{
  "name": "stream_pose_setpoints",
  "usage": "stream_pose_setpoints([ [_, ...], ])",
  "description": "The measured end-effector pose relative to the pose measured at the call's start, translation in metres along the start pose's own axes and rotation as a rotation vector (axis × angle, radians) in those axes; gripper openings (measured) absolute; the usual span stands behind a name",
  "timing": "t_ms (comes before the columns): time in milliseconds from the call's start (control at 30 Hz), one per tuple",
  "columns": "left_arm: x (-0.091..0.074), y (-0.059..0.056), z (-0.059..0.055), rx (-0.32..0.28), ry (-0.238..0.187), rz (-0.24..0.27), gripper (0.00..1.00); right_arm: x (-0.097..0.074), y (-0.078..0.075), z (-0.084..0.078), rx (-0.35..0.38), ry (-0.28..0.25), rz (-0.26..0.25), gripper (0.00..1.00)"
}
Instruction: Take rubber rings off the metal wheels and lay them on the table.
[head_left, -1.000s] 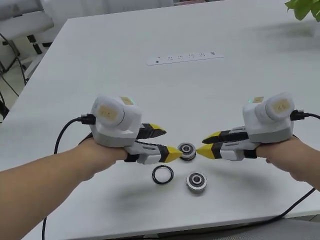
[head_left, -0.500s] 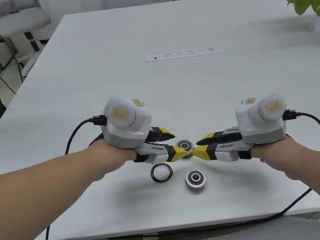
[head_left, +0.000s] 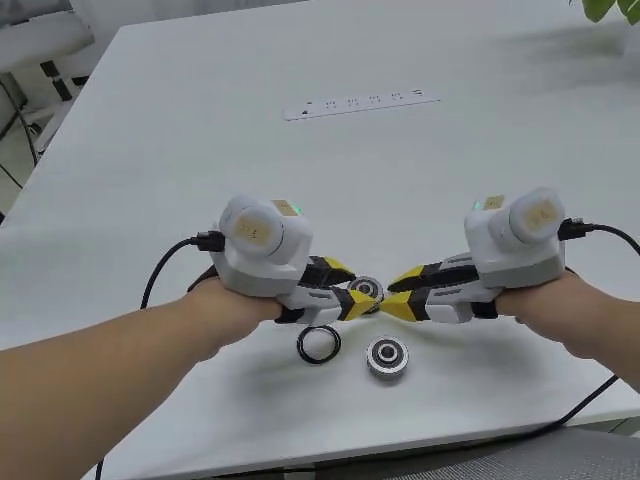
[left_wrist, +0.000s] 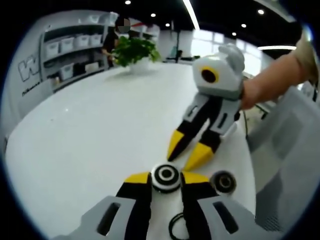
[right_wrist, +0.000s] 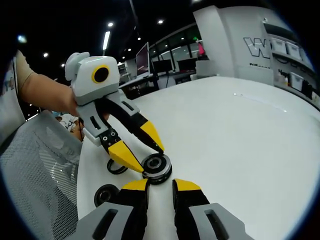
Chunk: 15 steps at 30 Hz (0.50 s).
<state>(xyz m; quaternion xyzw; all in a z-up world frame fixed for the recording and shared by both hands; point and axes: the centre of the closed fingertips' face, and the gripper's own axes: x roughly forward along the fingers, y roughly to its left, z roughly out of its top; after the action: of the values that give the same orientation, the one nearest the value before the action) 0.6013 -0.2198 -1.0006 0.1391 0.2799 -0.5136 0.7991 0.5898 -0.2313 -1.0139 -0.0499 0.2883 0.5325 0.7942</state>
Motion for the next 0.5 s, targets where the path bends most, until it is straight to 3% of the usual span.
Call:
stream_pose_setpoints([
  [100,0.0001,-0.0004,-0.0009,0.068,0.015,0.01,0.22,0.0011,0.0001,-0.0009,-0.001,0.002,0.002,0.15],
  [500,0.0024,-0.0032,0.0021,0.068,0.003,0.009,0.15,0.0014,-0.0008,-0.0013,-0.014,-0.002,0.005,0.15],
])
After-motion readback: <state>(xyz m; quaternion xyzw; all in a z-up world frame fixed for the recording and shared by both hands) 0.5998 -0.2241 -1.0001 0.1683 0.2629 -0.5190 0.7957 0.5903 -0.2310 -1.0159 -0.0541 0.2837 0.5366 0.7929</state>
